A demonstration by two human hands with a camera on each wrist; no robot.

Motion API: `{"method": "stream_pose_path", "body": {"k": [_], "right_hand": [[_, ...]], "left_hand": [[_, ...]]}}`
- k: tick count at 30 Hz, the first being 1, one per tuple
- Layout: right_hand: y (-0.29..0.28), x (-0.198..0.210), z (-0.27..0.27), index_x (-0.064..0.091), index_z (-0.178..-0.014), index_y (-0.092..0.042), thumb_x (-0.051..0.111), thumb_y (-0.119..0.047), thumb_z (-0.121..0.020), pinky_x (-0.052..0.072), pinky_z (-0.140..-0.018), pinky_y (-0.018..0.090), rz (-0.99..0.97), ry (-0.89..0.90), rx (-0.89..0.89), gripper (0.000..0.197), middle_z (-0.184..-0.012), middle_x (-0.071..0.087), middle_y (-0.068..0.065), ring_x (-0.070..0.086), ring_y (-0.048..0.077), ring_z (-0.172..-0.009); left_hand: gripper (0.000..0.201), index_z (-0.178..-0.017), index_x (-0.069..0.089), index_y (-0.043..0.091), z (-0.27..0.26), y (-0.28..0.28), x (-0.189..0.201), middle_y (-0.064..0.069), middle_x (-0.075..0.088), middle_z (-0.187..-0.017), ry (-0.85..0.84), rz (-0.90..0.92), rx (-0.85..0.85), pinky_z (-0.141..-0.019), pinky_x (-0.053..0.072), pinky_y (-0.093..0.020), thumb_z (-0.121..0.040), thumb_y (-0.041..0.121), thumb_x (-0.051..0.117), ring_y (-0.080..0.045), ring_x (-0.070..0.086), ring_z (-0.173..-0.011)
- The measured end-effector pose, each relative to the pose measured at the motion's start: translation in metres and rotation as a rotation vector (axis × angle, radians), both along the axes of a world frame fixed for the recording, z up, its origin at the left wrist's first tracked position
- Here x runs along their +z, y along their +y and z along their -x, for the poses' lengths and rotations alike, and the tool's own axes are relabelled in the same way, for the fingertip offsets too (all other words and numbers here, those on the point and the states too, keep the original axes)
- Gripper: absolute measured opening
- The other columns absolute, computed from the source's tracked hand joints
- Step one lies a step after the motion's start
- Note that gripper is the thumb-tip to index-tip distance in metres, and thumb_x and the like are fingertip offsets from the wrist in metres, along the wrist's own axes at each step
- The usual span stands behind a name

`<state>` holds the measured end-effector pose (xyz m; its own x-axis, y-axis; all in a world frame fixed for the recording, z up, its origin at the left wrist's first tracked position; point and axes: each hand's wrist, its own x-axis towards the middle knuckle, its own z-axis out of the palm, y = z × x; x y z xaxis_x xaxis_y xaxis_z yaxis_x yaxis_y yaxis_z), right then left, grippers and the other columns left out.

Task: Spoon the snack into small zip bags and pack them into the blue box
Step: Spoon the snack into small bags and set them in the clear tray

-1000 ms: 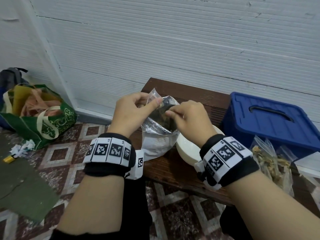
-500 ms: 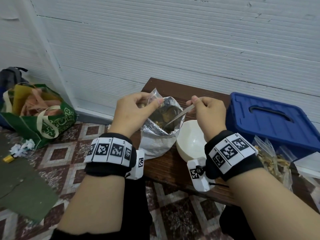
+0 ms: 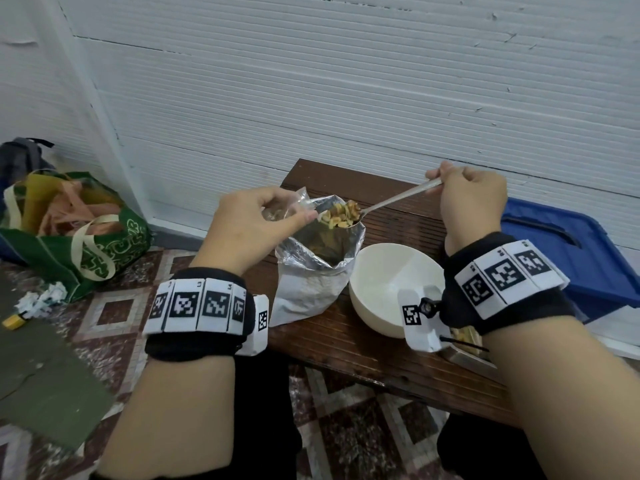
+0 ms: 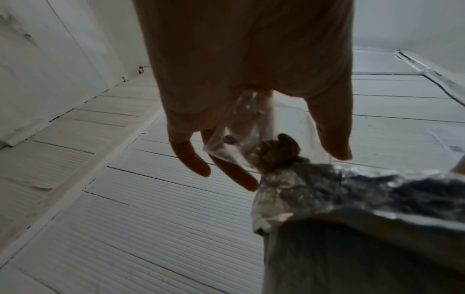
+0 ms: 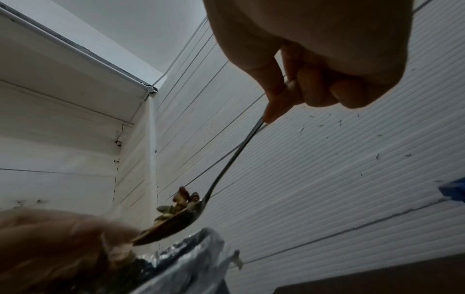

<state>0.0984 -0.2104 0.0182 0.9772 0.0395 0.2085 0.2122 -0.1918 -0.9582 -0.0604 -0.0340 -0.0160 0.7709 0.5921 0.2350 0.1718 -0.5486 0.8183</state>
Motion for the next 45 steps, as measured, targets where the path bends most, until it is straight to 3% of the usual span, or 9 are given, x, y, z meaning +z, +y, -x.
{"method": "stream_pose_path", "body": {"k": [6,9,13,22,27,31,35,39,45], "right_hand": [[0.006,0.015,0.003,0.064,-0.067,-0.023,0.05,-0.024,-0.098,0.034,-0.047,-0.001,0.002,-0.02,0.037,0.034,-0.068,0.063,-0.006,0.055,0.001,-0.065],[0.014,0.015,0.005,0.066,-0.07,-0.021,0.05,-0.024,-0.098,0.035,-0.048,0.001,0.044,-0.023,0.072,0.032,-0.067,0.062,-0.006,0.055,0.0,-0.06],[0.021,0.014,0.006,0.069,-0.079,-0.014,0.049,-0.024,-0.098,0.034,-0.046,0.002,0.085,-0.035,0.104,0.029,-0.067,0.06,-0.005,0.05,-0.011,-0.042],[0.028,0.014,0.011,0.07,-0.08,-0.011,0.049,-0.023,-0.098,0.033,-0.048,-0.003,0.109,-0.005,0.13,0.03,-0.068,0.06,-0.006,0.048,-0.02,-0.046],[0.03,0.012,0.012,0.068,-0.074,-0.018,0.05,-0.025,-0.098,0.04,-0.068,0.018,0.096,0.027,0.132,0.031,-0.063,0.061,-0.004,0.051,-0.001,-0.057],[0.027,0.011,0.009,0.071,-0.082,-0.011,0.05,-0.023,-0.098,0.035,-0.049,-0.001,0.09,0.019,0.11,0.029,-0.067,0.06,-0.006,0.051,-0.016,-0.047],[0.023,0.012,0.007,0.07,-0.082,-0.01,0.049,-0.022,-0.098,0.033,-0.046,-0.002,0.099,-0.006,0.097,0.029,-0.067,0.058,-0.008,0.046,-0.022,-0.044],[0.026,0.013,0.009,0.071,-0.082,-0.012,0.05,-0.024,-0.098,0.036,-0.049,0.001,0.092,-0.014,0.11,0.029,-0.068,0.062,-0.004,0.05,-0.015,-0.042],[0.032,0.011,0.019,0.068,-0.071,-0.023,0.051,-0.026,-0.098,0.039,-0.068,0.017,0.094,-0.044,0.204,0.032,-0.06,0.063,-0.007,0.053,-0.003,-0.062]], "left_hand": [[0.031,-0.094,0.067,0.037,-0.006,-0.005,0.0,0.027,0.06,-0.087,0.068,-0.048,-0.054,-0.074,0.037,-0.003,-0.069,0.049,0.08,0.014,0.053,-0.088],[0.04,-0.091,0.068,0.041,-0.011,-0.006,-0.006,0.028,0.063,-0.087,0.058,-0.028,-0.061,-0.096,0.047,-0.026,-0.06,0.063,0.079,0.009,0.058,-0.094],[0.043,-0.077,0.058,0.053,-0.013,-0.008,-0.007,0.03,0.062,-0.083,0.073,-0.052,-0.059,-0.101,0.044,-0.046,-0.046,0.082,0.064,0.002,0.06,-0.094],[0.06,-0.099,0.065,0.042,-0.017,-0.016,-0.005,0.031,0.054,-0.083,0.052,-0.086,-0.055,-0.097,0.045,-0.05,-0.052,0.078,0.058,-0.007,0.058,-0.096],[0.062,-0.107,0.069,0.038,-0.018,-0.018,-0.007,0.031,0.055,-0.088,0.062,-0.073,-0.067,-0.098,0.045,-0.05,-0.058,0.074,0.069,-0.008,0.06,-0.1],[0.05,-0.088,0.061,0.054,-0.018,-0.012,-0.011,0.024,0.062,-0.088,0.087,-0.029,-0.067,-0.087,0.051,-0.053,-0.045,0.078,0.067,-0.012,0.064,-0.092],[0.042,-0.091,0.06,0.053,-0.018,-0.009,-0.013,0.03,0.06,-0.086,0.05,-0.059,-0.035,-0.088,0.05,-0.052,-0.055,0.072,0.067,-0.01,0.063,-0.095],[0.036,-0.102,0.062,0.046,-0.019,-0.01,-0.011,0.032,0.049,-0.089,0.041,-0.171,-0.015,-0.103,0.034,-0.042,-0.07,0.057,0.076,-0.006,0.05,-0.107],[0.034,-0.103,0.06,0.046,-0.022,-0.017,-0.006,0.031,0.049,-0.088,0.053,-0.244,-0.026,-0.086,0.016,-0.026,-0.074,0.056,0.071,-0.001,0.041,-0.102]]}}
